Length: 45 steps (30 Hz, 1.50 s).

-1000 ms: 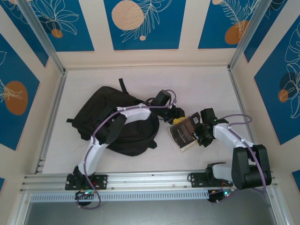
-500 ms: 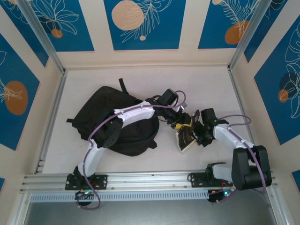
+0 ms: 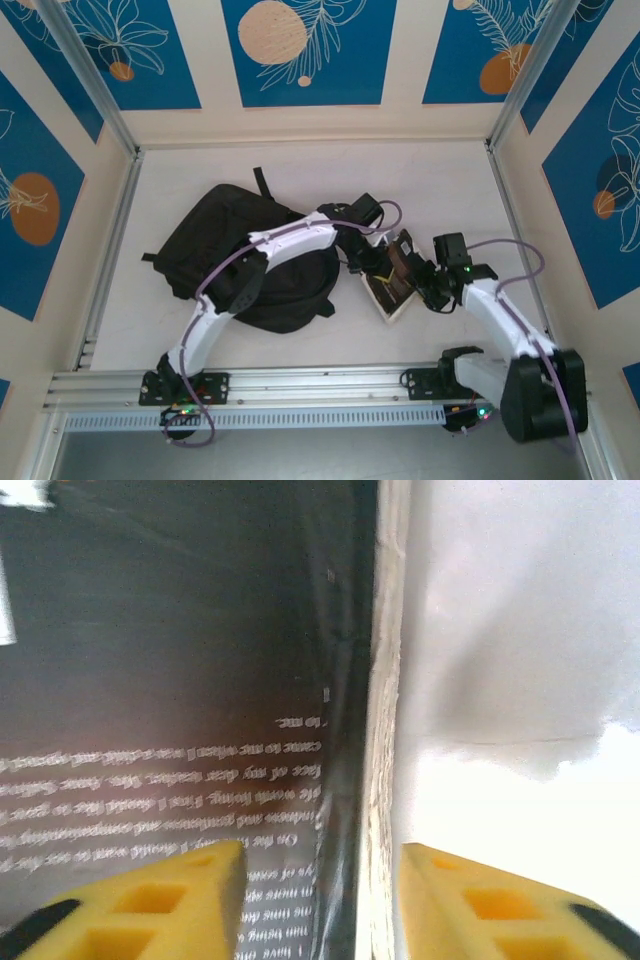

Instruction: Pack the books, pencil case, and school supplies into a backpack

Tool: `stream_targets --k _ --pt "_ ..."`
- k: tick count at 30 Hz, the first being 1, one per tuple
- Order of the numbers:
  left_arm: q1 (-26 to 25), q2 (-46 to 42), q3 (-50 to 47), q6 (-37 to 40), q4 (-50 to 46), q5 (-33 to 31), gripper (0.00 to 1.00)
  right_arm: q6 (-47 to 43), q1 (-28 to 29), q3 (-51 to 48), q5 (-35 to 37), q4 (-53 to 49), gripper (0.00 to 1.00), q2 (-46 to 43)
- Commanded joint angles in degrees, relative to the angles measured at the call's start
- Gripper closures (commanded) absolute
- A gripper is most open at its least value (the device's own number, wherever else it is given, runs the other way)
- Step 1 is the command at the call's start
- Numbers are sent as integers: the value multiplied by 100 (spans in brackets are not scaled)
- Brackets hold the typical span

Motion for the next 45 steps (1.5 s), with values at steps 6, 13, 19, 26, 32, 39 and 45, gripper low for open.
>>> stream_targets --k 6,13,19,26,32,39,45 --pt "40 -2425 -1391 -392 1435 -1145 100 -493 218 486 -354 71 32 -1732" --pt "32 -3586 -3471 -2473 5055 -1825 100 160 262 42 -2305 2402 20 -2460" --pt "-263 -4370 -4759 -2948 7414 -3778 100 1738 647 -758 -2197 4724 12 -2550" --pt "-301 -4730 -4906 -2404 7720 -4173 100 1546 1187 -559 -965 4159 15 -3046" --pt "-313 -4779 -4912 -2463 8087 -4636 100 2402 1667 -1312 273 5461 18 -3053" --pt "-448 -4588 -4835 -2933 8215 -4761 100 1993 2166 -928 423 6751 16 -2203" --pt "-488 -4536 -4806 -3052 8194 -4852 100 2030 2361 -817 499 7524 22 -1632"
